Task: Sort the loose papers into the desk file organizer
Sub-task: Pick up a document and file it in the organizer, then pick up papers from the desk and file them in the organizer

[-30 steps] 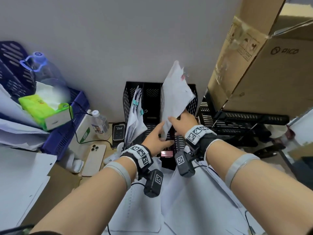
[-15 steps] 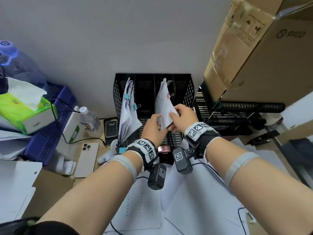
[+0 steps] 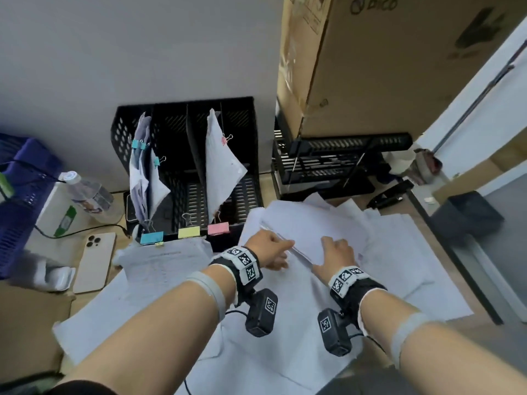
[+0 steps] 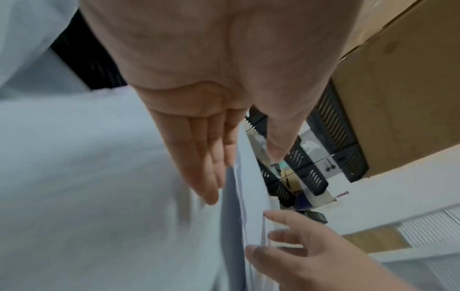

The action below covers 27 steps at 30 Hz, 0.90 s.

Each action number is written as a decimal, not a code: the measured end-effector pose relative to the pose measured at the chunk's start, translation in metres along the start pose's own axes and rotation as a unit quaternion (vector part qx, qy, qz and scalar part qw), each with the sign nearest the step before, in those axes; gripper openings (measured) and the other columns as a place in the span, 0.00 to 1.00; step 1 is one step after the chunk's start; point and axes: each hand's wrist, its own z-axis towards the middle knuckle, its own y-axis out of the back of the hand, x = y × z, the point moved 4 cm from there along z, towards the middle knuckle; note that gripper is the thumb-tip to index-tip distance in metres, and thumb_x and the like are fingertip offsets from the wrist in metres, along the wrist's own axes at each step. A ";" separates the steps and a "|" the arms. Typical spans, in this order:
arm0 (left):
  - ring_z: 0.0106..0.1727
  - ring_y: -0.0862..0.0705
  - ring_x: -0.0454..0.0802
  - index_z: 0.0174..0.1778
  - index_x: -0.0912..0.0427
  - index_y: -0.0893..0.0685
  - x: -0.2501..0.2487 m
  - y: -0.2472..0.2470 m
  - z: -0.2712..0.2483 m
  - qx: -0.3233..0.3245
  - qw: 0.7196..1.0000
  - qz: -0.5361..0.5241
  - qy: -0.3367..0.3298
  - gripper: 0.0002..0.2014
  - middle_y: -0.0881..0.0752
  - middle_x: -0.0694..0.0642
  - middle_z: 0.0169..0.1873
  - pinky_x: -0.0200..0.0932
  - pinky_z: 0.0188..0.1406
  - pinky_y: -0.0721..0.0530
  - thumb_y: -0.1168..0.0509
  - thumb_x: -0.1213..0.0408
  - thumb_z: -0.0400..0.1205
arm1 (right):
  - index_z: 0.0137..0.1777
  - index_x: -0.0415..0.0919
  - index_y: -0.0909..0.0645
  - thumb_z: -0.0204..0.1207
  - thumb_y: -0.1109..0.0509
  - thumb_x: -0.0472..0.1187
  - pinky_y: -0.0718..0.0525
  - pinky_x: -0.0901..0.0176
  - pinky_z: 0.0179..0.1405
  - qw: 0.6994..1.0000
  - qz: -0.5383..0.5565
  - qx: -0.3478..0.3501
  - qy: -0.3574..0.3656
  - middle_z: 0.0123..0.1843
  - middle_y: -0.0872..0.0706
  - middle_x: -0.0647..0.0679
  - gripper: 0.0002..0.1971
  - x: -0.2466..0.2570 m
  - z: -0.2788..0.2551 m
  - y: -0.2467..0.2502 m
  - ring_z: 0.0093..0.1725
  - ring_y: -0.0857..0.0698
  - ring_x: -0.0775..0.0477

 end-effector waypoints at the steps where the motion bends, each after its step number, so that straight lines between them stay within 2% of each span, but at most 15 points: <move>1: 0.28 0.14 0.54 0.37 0.61 0.21 0.007 -0.011 0.004 -0.001 1.000 -0.005 0.017 0.16 0.14 0.62 0.34 0.46 0.35 0.11 0.28 0.54 0.82 | 0.72 0.46 0.32 0.72 0.30 0.50 0.22 0.45 0.63 1.000 -0.016 0.010 0.000 0.69 0.30 0.38 0.29 -0.012 0.000 -0.006 0.69 0.28 0.34; 4: 0.25 0.17 0.51 0.39 0.62 0.19 0.021 -0.034 0.009 -0.025 0.998 -0.042 0.045 0.17 0.15 0.59 0.29 0.44 0.31 0.13 0.27 0.52 0.81 | 0.67 0.46 0.27 0.76 0.35 0.44 0.20 0.46 0.62 1.000 -0.009 0.005 0.004 0.68 0.29 0.39 0.19 -0.035 0.005 -0.015 0.69 0.28 0.34; 6: 0.18 0.24 0.48 0.32 0.60 0.26 0.021 -0.045 0.013 -0.025 0.995 -0.088 0.033 0.19 0.23 0.53 0.19 0.38 0.22 0.24 0.29 0.56 0.83 | 0.72 0.52 0.31 0.75 0.33 0.46 0.20 0.43 0.63 1.000 0.013 -0.005 0.007 0.72 0.33 0.42 0.25 -0.045 0.009 -0.017 0.73 0.33 0.35; 7: 0.18 0.25 0.47 0.32 0.59 0.26 0.021 -0.048 0.015 -0.039 0.994 -0.093 0.029 0.18 0.23 0.52 0.19 0.37 0.21 0.27 0.29 0.56 0.84 | 0.75 0.54 0.35 0.73 0.32 0.47 0.21 0.42 0.65 1.000 0.031 -0.004 0.002 0.75 0.37 0.43 0.30 -0.050 0.010 -0.020 0.76 0.36 0.35; 8: 0.20 0.22 0.49 0.35 0.61 0.22 0.020 -0.050 0.019 -0.065 0.994 -0.083 0.026 0.17 0.19 0.54 0.22 0.39 0.22 0.22 0.28 0.55 0.83 | 0.77 0.55 0.39 0.72 0.30 0.48 0.23 0.42 0.68 0.998 0.055 0.002 -0.008 0.78 0.41 0.42 0.34 -0.057 0.010 -0.022 0.78 0.39 0.36; 10: 0.33 0.11 0.59 0.47 0.65 0.14 0.020 -0.053 0.026 -0.126 0.991 -0.049 0.023 0.17 0.09 0.61 0.37 0.50 0.35 0.10 0.27 0.52 0.80 | 0.82 0.55 0.46 0.70 0.27 0.48 0.27 0.44 0.74 0.995 0.094 0.020 -0.023 0.82 0.47 0.41 0.43 -0.071 0.010 -0.028 0.80 0.41 0.35; 11: 0.38 0.09 0.62 0.50 0.67 0.14 0.019 -0.056 0.026 -0.143 0.988 -0.056 0.024 0.17 0.08 0.64 0.42 0.52 0.40 0.08 0.27 0.53 0.81 | 0.83 0.55 0.49 0.69 0.26 0.49 0.29 0.45 0.76 0.994 0.102 0.025 -0.024 0.83 0.49 0.41 0.46 -0.078 0.009 -0.030 0.80 0.41 0.35; 14: 0.34 0.07 0.55 0.49 0.70 0.18 0.009 -0.073 0.021 -0.123 0.972 -0.200 0.031 0.08 0.09 0.66 0.40 0.47 0.36 0.07 0.34 0.66 0.86 | 0.83 0.59 0.51 0.69 0.25 0.53 0.28 0.42 0.75 0.996 0.084 -0.006 -0.013 0.84 0.51 0.43 0.47 -0.097 0.005 -0.026 0.82 0.43 0.37; 17: 0.34 0.06 0.53 0.48 0.72 0.20 -0.013 -0.079 0.005 -0.099 0.950 -0.296 0.027 0.07 0.08 0.66 0.36 0.45 0.38 0.06 0.40 0.71 0.88 | 0.82 0.62 0.44 0.71 0.28 0.57 0.29 0.42 0.75 0.993 0.117 -0.034 0.012 0.84 0.46 0.47 0.40 -0.109 0.002 -0.012 0.82 0.42 0.42; 18: 0.35 0.06 0.53 0.47 0.73 0.20 -0.021 -0.077 -0.001 -0.101 0.945 -0.310 0.020 0.09 0.07 0.66 0.37 0.45 0.39 0.06 0.41 0.71 0.87 | 0.80 0.62 0.38 0.72 0.28 0.56 0.27 0.43 0.74 0.990 0.133 -0.048 0.025 0.83 0.42 0.48 0.37 -0.111 0.003 -0.002 0.81 0.38 0.43; 20: 0.33 0.06 0.51 0.45 0.73 0.19 -0.038 -0.068 -0.011 -0.112 0.944 -0.309 0.015 0.11 0.07 0.65 0.35 0.43 0.38 0.07 0.42 0.70 0.88 | 0.70 0.60 0.23 0.72 0.29 0.45 0.20 0.48 0.65 0.983 0.142 -0.101 0.059 0.75 0.25 0.49 0.25 -0.108 0.004 0.028 0.70 0.22 0.44; 22: 0.27 0.08 0.49 0.46 0.70 0.18 -0.053 -0.055 -0.022 -0.143 0.957 -0.252 0.008 0.13 0.09 0.59 0.27 0.42 0.33 0.07 0.41 0.65 0.89 | 0.57 0.58 0.16 0.71 0.33 0.36 0.16 0.49 0.56 0.978 0.120 -0.154 0.075 0.57 0.13 0.50 0.19 -0.099 0.003 0.065 0.55 0.14 0.43; 24: 0.24 0.11 0.52 0.41 0.65 0.17 -0.070 -0.030 -0.032 -0.248 0.964 -0.081 -0.054 0.16 0.12 0.55 0.22 0.48 0.34 0.07 0.37 0.55 0.87 | 0.50 0.56 0.15 0.73 0.37 0.34 0.21 0.45 0.61 0.974 0.099 -0.192 0.071 0.48 0.12 0.51 0.16 -0.086 0.000 0.103 0.52 0.14 0.41; 25: 0.27 0.12 0.54 0.37 0.62 0.18 -0.081 -0.018 -0.040 -0.318 0.942 0.037 -0.102 0.18 0.14 0.54 0.23 0.50 0.38 0.09 0.35 0.50 0.85 | 0.48 0.55 0.16 0.73 0.38 0.34 0.23 0.42 0.64 0.969 0.091 -0.214 0.078 0.47 0.12 0.51 0.15 -0.077 -0.002 0.123 0.53 0.15 0.40; 27: 0.41 0.17 0.54 0.39 0.56 0.22 -0.107 -0.005 -0.062 -0.409 0.864 0.196 -0.221 0.18 0.17 0.52 0.34 0.48 0.45 0.17 0.29 0.45 0.78 | 0.47 0.56 0.17 0.71 0.38 0.35 0.27 0.37 0.67 0.961 0.079 -0.236 0.120 0.48 0.13 0.52 0.15 -0.055 -0.008 0.158 0.55 0.17 0.40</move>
